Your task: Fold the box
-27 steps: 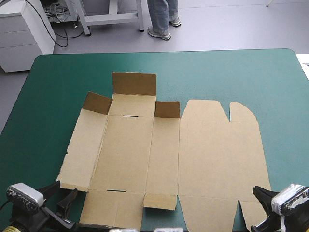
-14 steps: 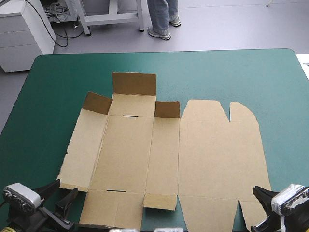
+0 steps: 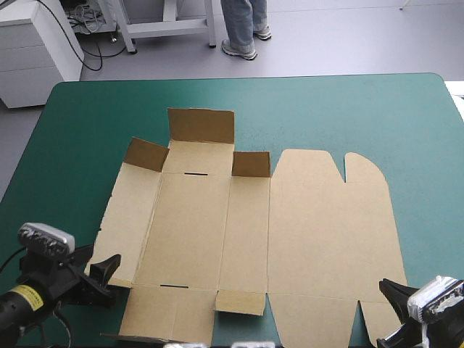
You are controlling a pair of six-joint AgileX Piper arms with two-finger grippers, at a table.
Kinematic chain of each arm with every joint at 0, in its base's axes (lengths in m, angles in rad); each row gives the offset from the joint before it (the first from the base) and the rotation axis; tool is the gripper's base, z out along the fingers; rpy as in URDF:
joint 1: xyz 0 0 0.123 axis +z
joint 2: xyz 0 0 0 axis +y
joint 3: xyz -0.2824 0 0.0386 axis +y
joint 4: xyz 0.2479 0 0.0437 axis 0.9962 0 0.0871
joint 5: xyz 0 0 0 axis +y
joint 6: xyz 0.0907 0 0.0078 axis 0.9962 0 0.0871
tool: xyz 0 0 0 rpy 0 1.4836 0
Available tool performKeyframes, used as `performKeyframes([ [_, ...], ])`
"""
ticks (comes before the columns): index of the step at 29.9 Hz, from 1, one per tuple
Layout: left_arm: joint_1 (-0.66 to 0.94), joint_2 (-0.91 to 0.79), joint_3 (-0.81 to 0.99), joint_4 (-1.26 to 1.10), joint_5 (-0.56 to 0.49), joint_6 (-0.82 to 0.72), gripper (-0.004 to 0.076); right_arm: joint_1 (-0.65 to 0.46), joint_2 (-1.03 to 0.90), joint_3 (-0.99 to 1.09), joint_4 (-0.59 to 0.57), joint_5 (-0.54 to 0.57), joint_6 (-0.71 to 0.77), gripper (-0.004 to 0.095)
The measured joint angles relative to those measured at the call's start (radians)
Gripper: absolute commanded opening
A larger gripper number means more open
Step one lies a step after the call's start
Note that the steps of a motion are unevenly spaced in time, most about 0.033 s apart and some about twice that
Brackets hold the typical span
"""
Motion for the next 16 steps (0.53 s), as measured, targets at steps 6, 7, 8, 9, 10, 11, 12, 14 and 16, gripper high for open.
performKeyframes([
  [6,0.0,0.204,-0.078,0.027,0.021,-0.026,0.0404,0.0,0.0,0.0,0.0,0.0,0.0,-0.0016],
  [7,0.0,0.237,-0.09,0.038,0.024,-0.034,0.0404,0.0,0.0,0.0,0.0,0.0,0.0,-0.0016],
  [8,0.0,0.268,-0.103,0.046,0.03,-0.036,0.0404,0.0,0.0,0.0,0.0,0.0,0.0,-0.0016],
  [9,0.0,0.299,-0.114,0.052,0.036,-0.038,0.0404,0.0,0.0,0.0,0.0,0.0,0.0,-0.0016],
  [10,0.0,0.329,-0.128,0.062,0.047,-0.041,0.0404,0.0,0.0,0.0,0.0,0.0,0.0,-0.0016],
  [11,0.0,0.359,-0.142,0.07,0.062,-0.043,0.0404,0.0,0.0,0.0,0.0,0.0,0.0,-0.0016],
  [12,0.0,0.382,-0.154,0.076,0.075,-0.043,0.0404,0.0,0.0,0.0,0.0,0.0,-0.001,-0.0016],
  [14,0.0,0.44,-0.183,0.087,0.106,-0.043,0.0404,0.0,0.0,0.0,0.0,-0.001,-0.001,-0.0016],
  [16,0.0,0.485,-0.214,0.1,0.129,-0.044,0.0404,0.0,0.0,0.0,0.0,-0.001,-0.001,-0.0016],
])
